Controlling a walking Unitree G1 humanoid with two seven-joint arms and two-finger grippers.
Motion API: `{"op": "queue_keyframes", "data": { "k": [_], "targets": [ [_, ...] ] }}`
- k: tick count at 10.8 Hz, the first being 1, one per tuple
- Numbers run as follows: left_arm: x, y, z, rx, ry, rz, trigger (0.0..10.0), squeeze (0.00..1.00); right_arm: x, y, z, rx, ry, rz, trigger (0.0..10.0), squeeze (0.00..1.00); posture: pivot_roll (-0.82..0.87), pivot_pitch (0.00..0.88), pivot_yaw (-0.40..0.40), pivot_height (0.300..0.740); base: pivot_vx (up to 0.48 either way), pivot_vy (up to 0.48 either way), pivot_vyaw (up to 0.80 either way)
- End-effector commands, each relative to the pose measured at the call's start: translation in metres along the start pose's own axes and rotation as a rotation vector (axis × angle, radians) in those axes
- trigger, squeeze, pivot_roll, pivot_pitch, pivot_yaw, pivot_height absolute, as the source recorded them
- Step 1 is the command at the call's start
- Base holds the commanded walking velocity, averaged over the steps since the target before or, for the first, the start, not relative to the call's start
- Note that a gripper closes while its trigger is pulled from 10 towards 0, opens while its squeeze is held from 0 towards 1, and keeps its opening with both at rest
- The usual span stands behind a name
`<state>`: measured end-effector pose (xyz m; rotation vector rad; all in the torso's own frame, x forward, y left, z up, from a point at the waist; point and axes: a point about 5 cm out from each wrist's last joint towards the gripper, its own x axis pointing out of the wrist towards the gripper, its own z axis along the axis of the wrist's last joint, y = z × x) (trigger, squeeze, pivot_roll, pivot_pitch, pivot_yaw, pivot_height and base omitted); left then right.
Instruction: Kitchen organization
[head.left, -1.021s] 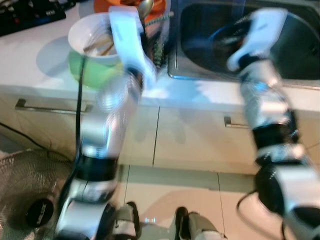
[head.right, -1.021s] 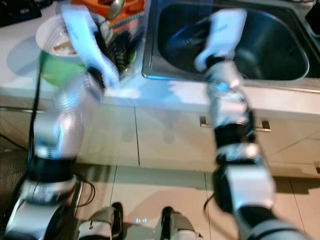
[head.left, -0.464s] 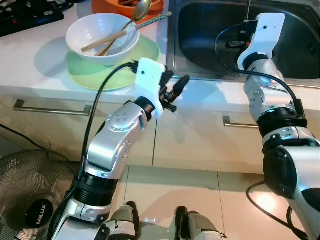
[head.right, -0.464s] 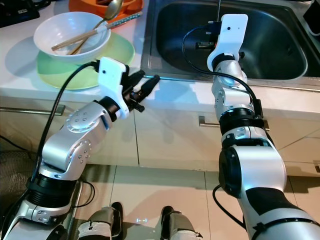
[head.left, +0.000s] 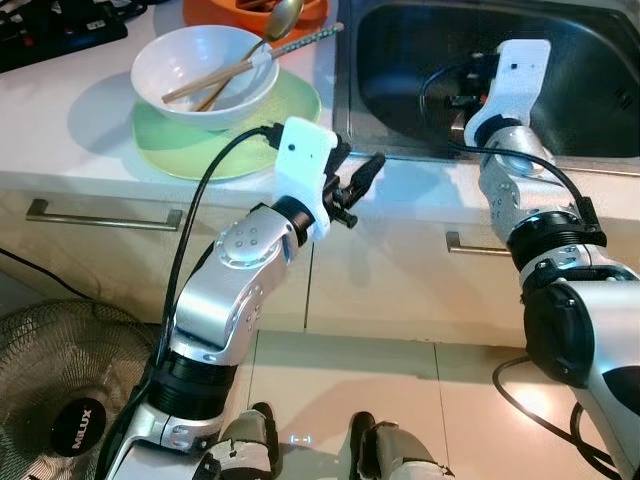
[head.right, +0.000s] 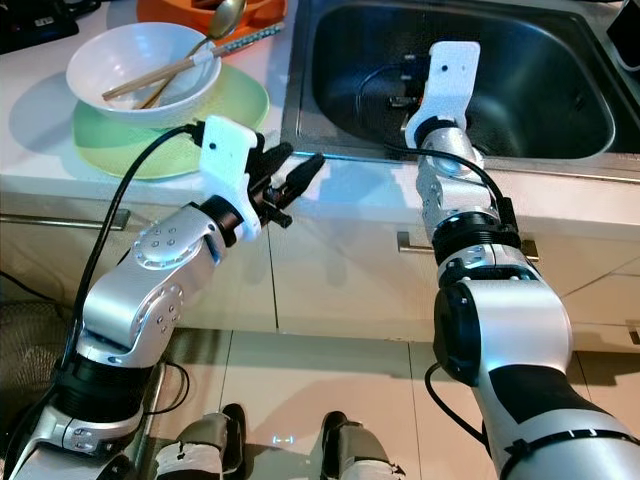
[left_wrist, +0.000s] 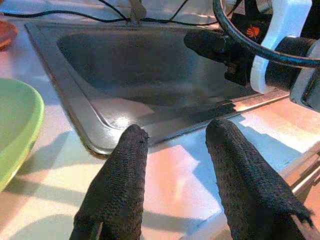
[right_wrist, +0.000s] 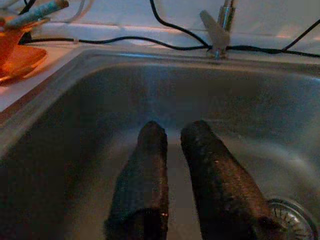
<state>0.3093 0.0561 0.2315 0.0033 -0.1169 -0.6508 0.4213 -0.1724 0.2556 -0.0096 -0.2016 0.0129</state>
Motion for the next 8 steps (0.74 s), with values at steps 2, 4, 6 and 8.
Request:
{"op": "queue_keyframes", "data": {
  "k": [2,4,6,8],
  "targets": [
    [-0.001,-0.007,0.001,0.004,-0.002,-0.018,10.0,0.00,0.002,0.000,0.005,-0.008,-0.014,0.006,10.0,1.00,0.19,0.252,-0.058,0.740,0.000,0.000,0.00],
    [-0.001,-0.007,0.003,0.016,-0.020,-0.006,10.0,0.00,0.003,0.004,0.010,-0.004,-0.052,0.028,10.0,0.00,0.18,0.244,-0.056,0.740,0.000,0.000,0.00],
    [0.000,-0.004,0.008,0.038,-0.064,0.035,10.0,0.00,0.002,0.017,0.021,0.028,-0.147,0.092,10.0,0.00,0.17,0.238,-0.052,0.740,0.000,0.000,0.00],
    [0.000,0.002,0.015,0.108,-0.108,0.092,10.0,0.00,-0.012,0.032,0.026,0.041,-0.273,0.181,10.0,0.00,0.15,0.232,-0.041,0.740,0.000,0.000,0.00]
  ]
}}
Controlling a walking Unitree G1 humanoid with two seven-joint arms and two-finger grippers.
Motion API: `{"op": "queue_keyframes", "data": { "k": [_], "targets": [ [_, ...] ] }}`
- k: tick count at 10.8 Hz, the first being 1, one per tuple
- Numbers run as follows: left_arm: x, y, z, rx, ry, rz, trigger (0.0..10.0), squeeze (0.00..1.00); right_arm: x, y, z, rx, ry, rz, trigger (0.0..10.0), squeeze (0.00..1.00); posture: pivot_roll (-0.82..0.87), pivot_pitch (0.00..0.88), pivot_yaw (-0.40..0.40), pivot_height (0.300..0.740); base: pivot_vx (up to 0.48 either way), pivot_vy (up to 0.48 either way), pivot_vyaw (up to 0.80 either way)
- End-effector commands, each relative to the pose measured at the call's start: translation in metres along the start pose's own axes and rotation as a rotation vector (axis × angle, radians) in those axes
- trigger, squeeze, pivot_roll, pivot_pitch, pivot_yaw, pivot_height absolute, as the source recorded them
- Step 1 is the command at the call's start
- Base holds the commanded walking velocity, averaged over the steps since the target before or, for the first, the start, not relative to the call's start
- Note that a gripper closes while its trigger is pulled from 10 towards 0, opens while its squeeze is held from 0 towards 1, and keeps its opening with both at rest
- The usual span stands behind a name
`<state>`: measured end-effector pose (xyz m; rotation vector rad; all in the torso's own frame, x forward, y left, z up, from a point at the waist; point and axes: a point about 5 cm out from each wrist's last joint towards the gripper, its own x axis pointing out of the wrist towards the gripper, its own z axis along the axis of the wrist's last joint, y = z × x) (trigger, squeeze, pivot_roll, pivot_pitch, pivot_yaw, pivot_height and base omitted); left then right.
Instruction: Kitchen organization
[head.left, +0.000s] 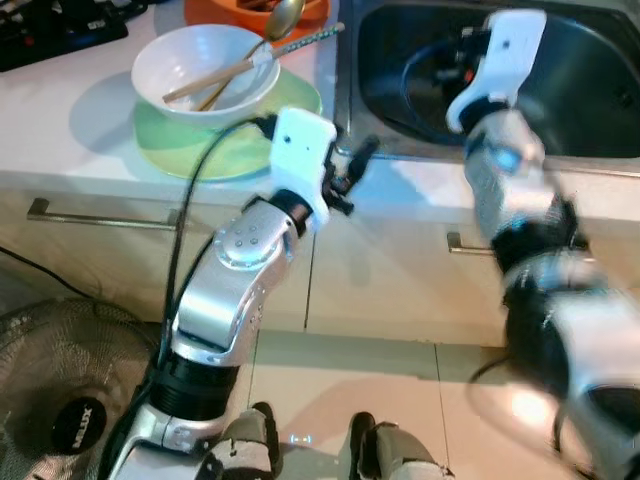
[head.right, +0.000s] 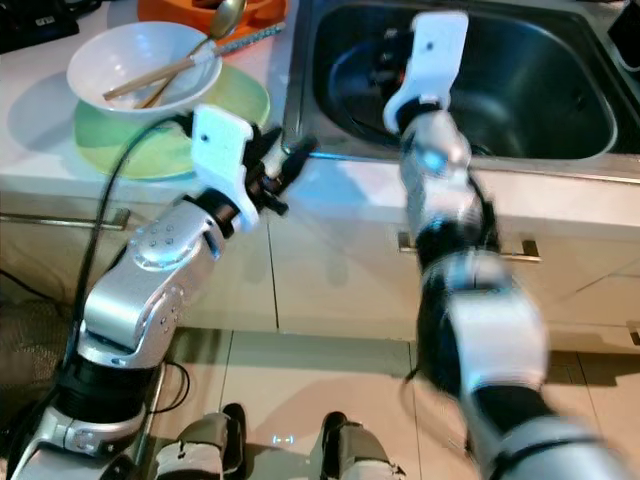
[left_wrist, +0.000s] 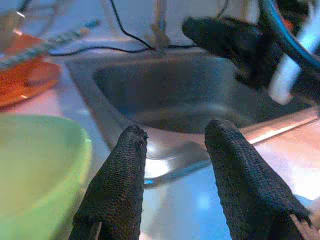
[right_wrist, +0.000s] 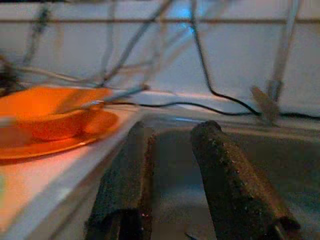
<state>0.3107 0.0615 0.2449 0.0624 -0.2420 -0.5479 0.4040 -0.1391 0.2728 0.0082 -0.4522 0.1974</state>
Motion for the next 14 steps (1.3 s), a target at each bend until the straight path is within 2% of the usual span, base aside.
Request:
{"op": "queue_keyframes", "data": {
  "k": [1,2,5,6,7,8,9,10,11,12,13,14],
  "targets": [
    [0.001,-0.002,0.003,0.020,-0.019,0.002,10.0,0.00,-0.003,-0.001,0.007,0.014,-0.037,0.003,10.0,0.00,0.15,0.230,-0.039,0.740,0.000,0.000,0.00],
    [0.002,0.001,0.006,0.066,-0.033,0.019,10.0,0.00,-0.014,0.000,0.007,0.039,-0.049,-0.002,10.0,0.00,0.15,0.231,-0.036,0.740,0.000,0.000,0.00],
    [0.011,0.023,0.028,0.340,-0.105,0.118,10.0,0.00,-0.038,0.005,0.000,0.066,-0.002,-0.001,10.0,0.00,0.14,0.247,-0.024,0.740,0.000,0.000,0.00],
    [0.020,0.029,0.037,0.450,-0.126,0.152,10.0,0.28,-0.041,0.008,-0.001,0.086,0.017,-0.015,10.0,0.00,0.14,0.248,-0.019,0.740,0.000,0.000,0.00],
    [0.033,0.035,0.041,0.540,-0.103,0.158,10.0,1.00,-0.043,0.010,-0.001,0.105,0.025,-0.018,10.0,0.43,0.14,0.246,-0.015,0.740,0.000,0.000,0.00],
    [0.039,0.037,0.041,0.579,-0.094,0.158,10.0,1.00,-0.044,0.013,0.000,0.108,0.029,-0.015,10.0,0.39,0.13,0.246,-0.013,0.740,0.000,0.000,0.00],
    [0.058,0.041,0.037,0.705,-0.061,0.152,10.0,0.00,-0.047,0.014,-0.001,0.106,0.046,-0.026,10.0,0.00,0.13,0.248,-0.012,0.740,0.000,0.000,0.00],
    [0.062,0.043,0.036,0.736,-0.055,0.151,10.0,0.00,-0.047,0.015,-0.001,0.108,0.049,-0.029,10.0,0.00,0.13,0.248,-0.012,0.740,0.000,0.000,0.00],
    [0.074,0.046,0.032,0.847,-0.040,0.139,10.0,0.00,-0.048,0.016,0.000,0.115,0.052,-0.034,10.0,0.00,0.12,0.247,-0.007,0.740,0.000,0.000,0.00],
    [0.080,0.047,0.030,0.910,-0.029,0.136,10.0,0.00,-0.049,0.015,0.002,0.118,0.051,-0.039,10.0,0.00,0.11,0.248,-0.006,0.740,0.000,0.000,0.00],
    [0.084,0.047,0.031,0.925,-0.030,0.136,10.0,0.00,-0.050,0.014,0.003,0.117,0.051,-0.047,10.0,0.00,0.11,0.248,-0.006,0.740,0.000,0.000,0.00],
    [0.088,0.047,0.031,0.994,-0.025,0.140,10.0,0.00,-0.050,0.013,0.003,0.116,0.053,-0.054,10.0,0.00,0.11,0.249,-0.006,0.740,0.000,0.000,0.00]
  ]
}}
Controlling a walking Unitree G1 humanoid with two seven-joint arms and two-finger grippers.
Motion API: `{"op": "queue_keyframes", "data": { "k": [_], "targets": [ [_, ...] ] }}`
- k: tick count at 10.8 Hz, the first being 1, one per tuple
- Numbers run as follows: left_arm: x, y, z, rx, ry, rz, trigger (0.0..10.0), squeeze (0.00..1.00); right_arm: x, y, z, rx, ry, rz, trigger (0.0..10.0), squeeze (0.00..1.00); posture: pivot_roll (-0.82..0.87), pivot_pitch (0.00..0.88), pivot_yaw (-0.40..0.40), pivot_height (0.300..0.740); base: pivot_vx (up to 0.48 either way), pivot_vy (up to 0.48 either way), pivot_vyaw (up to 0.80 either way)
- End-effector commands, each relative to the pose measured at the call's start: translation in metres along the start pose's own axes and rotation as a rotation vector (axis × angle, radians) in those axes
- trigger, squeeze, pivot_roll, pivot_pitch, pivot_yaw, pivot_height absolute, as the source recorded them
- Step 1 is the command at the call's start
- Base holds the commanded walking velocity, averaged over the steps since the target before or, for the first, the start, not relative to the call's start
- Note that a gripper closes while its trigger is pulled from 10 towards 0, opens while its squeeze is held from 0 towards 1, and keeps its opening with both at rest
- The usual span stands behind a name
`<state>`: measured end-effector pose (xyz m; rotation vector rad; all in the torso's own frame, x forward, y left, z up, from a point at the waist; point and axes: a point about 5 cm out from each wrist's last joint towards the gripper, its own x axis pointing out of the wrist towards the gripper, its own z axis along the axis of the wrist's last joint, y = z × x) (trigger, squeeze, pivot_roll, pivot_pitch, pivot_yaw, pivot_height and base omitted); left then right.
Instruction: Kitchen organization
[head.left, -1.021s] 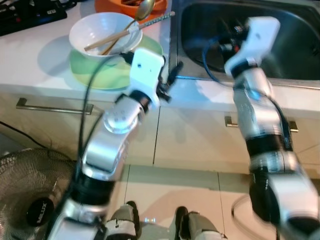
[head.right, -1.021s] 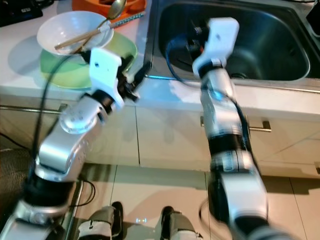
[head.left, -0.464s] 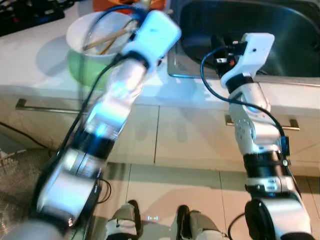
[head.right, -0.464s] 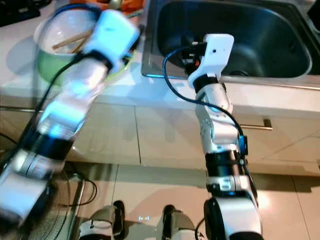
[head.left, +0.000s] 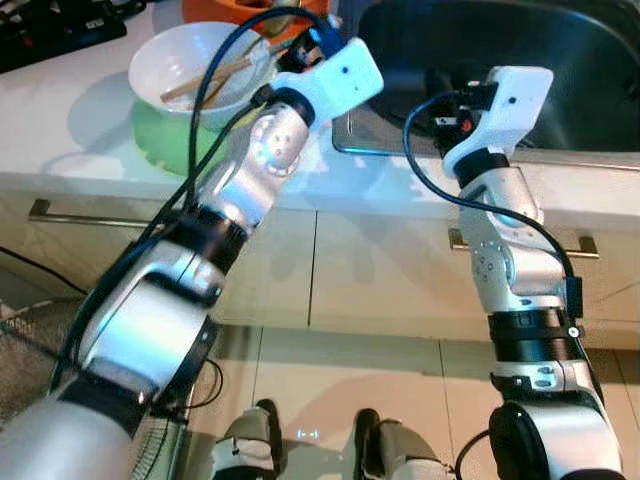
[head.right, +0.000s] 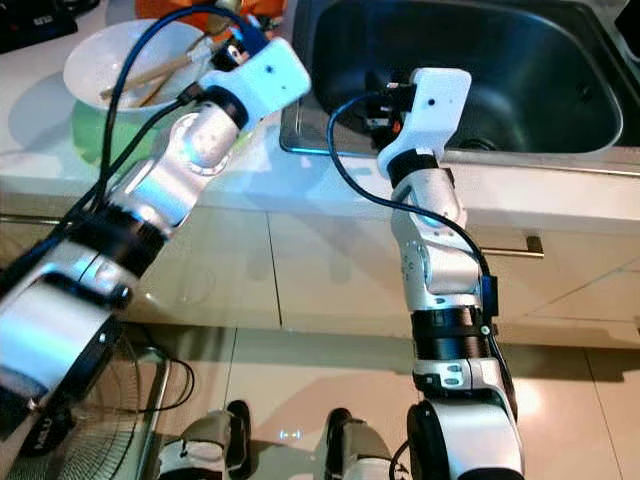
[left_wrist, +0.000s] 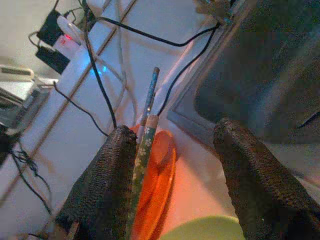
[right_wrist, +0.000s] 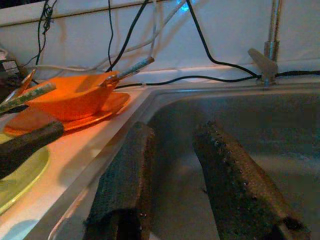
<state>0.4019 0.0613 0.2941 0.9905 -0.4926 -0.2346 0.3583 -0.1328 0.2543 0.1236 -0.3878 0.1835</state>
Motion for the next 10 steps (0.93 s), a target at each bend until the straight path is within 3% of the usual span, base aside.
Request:
{"op": "queue_keyframes", "data": {
  "k": [1,3,7,8,9,10],
  "targets": [
    [0.004,0.002,0.008,0.046,-0.029,0.014,10.0,0.00,-0.003,-0.004,0.000,0.003,0.000,-0.018,10.0,0.00,0.11,0.248,-0.006,0.740,0.000,0.000,0.00],
    [0.013,0.007,0.010,0.082,-0.020,0.041,10.0,0.00,-0.004,-0.005,0.001,0.004,0.003,-0.024,10.0,0.00,0.10,0.248,-0.008,0.740,0.000,0.000,0.00],
    [0.017,0.008,-0.002,0.098,0.077,0.041,10.0,0.00,-0.005,-0.005,0.002,0.003,0.007,-0.024,10.0,0.00,0.09,0.246,-0.007,0.740,0.000,0.000,0.00],
    [0.017,0.008,-0.003,0.096,0.092,0.051,1.6,0.00,-0.005,-0.005,0.001,0.002,0.009,-0.027,10.0,0.00,0.09,0.246,-0.005,0.740,0.000,0.000,0.00],
    [0.018,0.009,-0.002,0.098,0.096,0.057,0.0,0.00,-0.006,-0.005,0.001,-0.001,0.010,-0.030,10.0,0.00,0.08,0.246,-0.003,0.740,0.000,0.000,0.00],
    [0.018,0.007,-0.002,0.098,0.098,0.054,0.0,0.00,-0.007,-0.006,0.001,-0.002,0.013,-0.033,10.0,0.00,0.08,0.248,-0.002,0.740,0.000,0.000,0.00]
  ]
}}
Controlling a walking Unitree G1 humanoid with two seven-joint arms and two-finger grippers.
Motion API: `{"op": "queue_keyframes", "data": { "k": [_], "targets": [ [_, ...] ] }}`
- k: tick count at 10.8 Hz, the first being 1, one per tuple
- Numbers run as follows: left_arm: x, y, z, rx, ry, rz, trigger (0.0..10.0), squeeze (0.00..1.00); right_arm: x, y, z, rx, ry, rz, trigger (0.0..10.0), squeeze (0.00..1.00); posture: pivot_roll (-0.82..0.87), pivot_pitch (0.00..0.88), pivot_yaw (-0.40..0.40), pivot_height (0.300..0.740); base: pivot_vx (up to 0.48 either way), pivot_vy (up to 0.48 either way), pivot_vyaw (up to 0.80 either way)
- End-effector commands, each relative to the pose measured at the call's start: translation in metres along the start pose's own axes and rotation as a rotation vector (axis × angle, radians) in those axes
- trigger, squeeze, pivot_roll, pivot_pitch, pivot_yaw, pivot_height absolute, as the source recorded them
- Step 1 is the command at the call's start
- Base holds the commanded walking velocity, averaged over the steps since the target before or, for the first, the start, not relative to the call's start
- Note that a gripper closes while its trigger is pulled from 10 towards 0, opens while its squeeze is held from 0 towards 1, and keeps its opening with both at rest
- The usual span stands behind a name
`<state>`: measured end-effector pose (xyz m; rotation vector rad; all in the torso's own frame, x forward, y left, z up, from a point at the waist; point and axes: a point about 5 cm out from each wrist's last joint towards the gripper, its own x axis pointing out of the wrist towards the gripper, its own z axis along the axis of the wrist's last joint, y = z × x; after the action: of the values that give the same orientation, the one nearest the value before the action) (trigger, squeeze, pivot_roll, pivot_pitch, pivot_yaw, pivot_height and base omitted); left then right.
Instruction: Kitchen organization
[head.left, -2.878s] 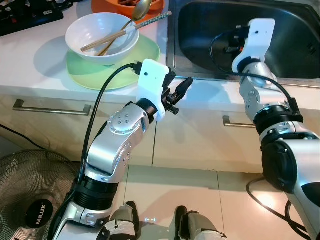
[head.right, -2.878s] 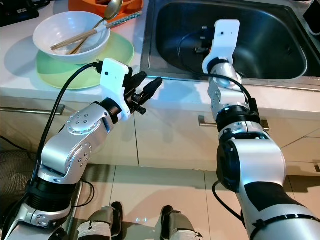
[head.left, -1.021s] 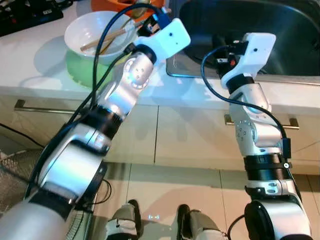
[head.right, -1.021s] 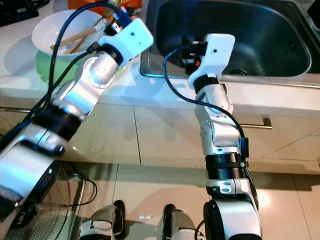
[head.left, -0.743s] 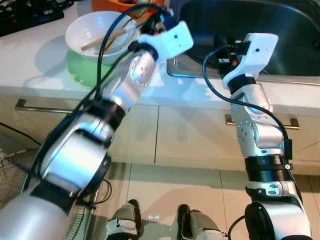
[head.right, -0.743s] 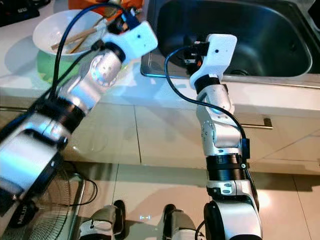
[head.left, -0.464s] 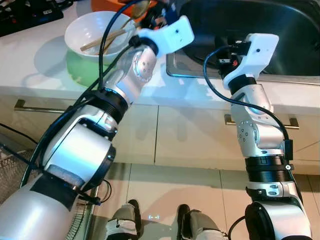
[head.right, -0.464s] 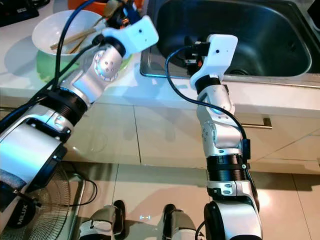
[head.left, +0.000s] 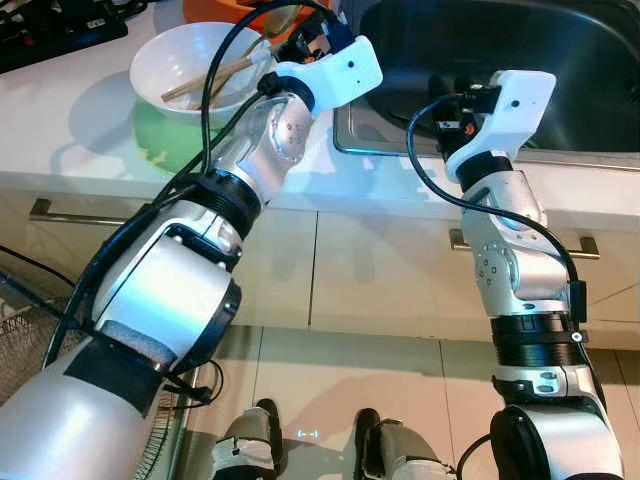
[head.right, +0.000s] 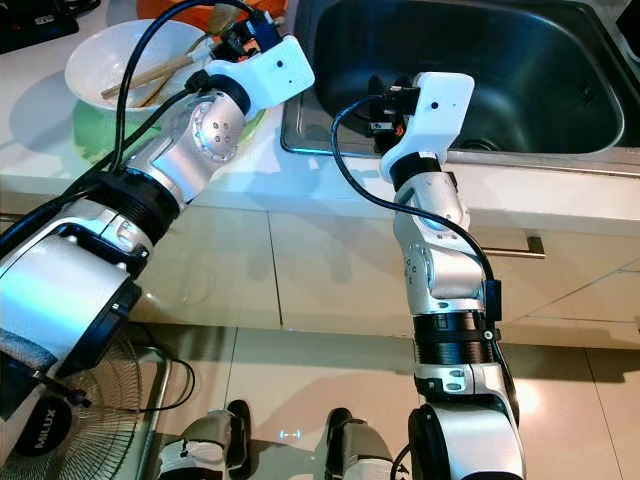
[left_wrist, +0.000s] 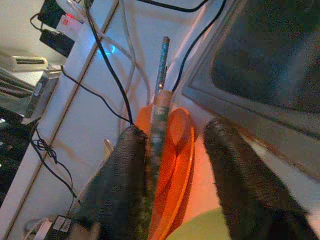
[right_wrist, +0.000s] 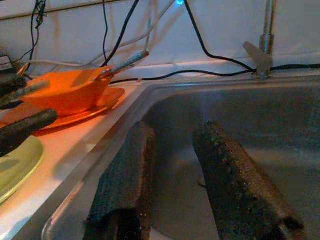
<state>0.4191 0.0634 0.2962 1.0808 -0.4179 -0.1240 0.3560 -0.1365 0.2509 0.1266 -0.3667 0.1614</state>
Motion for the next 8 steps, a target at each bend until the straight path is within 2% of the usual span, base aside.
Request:
{"op": "queue_keyframes", "data": {
  "k": [1,4,8],
  "targets": [
    [0.002,0.004,0.006,0.003,-0.015,0.022,0.0,0.00,-0.003,-0.003,0.002,-0.001,-0.005,-0.011,10.0,0.00,0.08,0.250,-0.002,0.740,0.000,0.000,0.00],
    [0.004,0.011,0.006,0.020,-0.017,0.043,0.0,0.00,-0.003,-0.003,0.001,-0.003,-0.002,-0.011,10.0,0.00,0.09,0.249,-0.004,0.740,0.000,0.000,0.00],
    [0.007,0.028,0.016,0.027,-0.056,0.106,0.0,0.00,-0.003,-0.003,0.002,-0.003,-0.005,-0.014,10.0,0.00,0.09,0.242,-0.006,0.740,0.000,0.000,0.00]
  ]
}}
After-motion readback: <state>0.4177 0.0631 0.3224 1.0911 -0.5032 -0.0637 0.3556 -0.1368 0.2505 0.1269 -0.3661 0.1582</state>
